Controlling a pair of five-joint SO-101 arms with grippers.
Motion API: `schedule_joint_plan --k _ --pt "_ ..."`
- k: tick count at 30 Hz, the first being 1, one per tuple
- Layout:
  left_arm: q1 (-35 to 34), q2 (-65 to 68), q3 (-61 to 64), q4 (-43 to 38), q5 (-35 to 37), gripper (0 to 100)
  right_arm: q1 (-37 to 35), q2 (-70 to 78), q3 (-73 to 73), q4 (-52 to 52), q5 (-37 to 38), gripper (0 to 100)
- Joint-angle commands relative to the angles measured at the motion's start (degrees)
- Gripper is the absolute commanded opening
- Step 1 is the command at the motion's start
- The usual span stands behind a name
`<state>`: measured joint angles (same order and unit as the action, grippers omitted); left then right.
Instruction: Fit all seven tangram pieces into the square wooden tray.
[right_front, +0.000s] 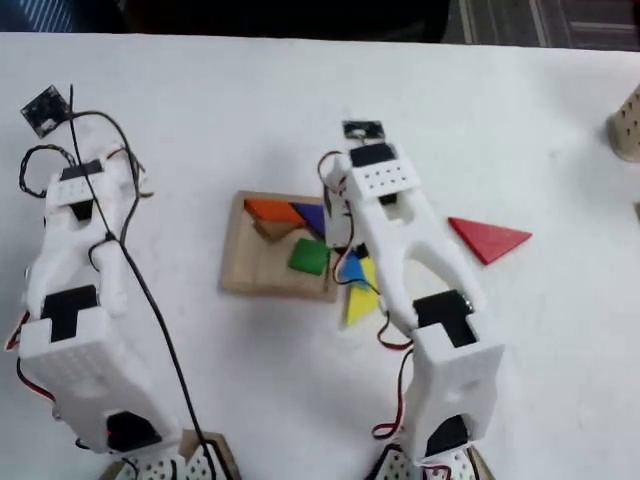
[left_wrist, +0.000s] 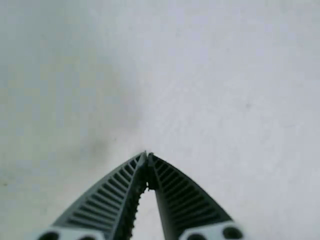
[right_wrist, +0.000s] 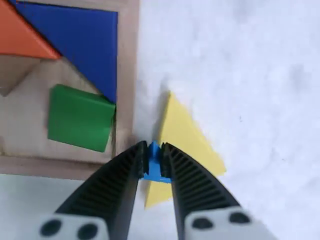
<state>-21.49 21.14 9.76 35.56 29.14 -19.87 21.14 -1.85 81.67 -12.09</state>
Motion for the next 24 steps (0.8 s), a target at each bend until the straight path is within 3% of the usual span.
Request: schedule_joint_plan --k 1,11,15,21,24 --pt "0.31 -0.75 -2.81 0.53 0.53 2 -1.54 -3.21 0.7 -1.36 -0.7 1.8" --pt "0.75 -0.75 -2.9 0.53 0.53 2 -7.34 -3.12 0.97 -4.09 -3.6 1.8" --pt "0.92 -0.75 -2.9 0.53 -2.9 2 -7.43 -3.03 0.97 -4.53 -3.6 2.1" --pt "1.01 -0.75 -2.9 0.53 -3.25 2 -8.92 -3.03 0.97 -4.53 -3.08 18.3" --pt "1.45 -0.75 -2.81 0.53 -3.43 2 -9.8 -3.47 0.26 -4.79 -2.99 20.0"
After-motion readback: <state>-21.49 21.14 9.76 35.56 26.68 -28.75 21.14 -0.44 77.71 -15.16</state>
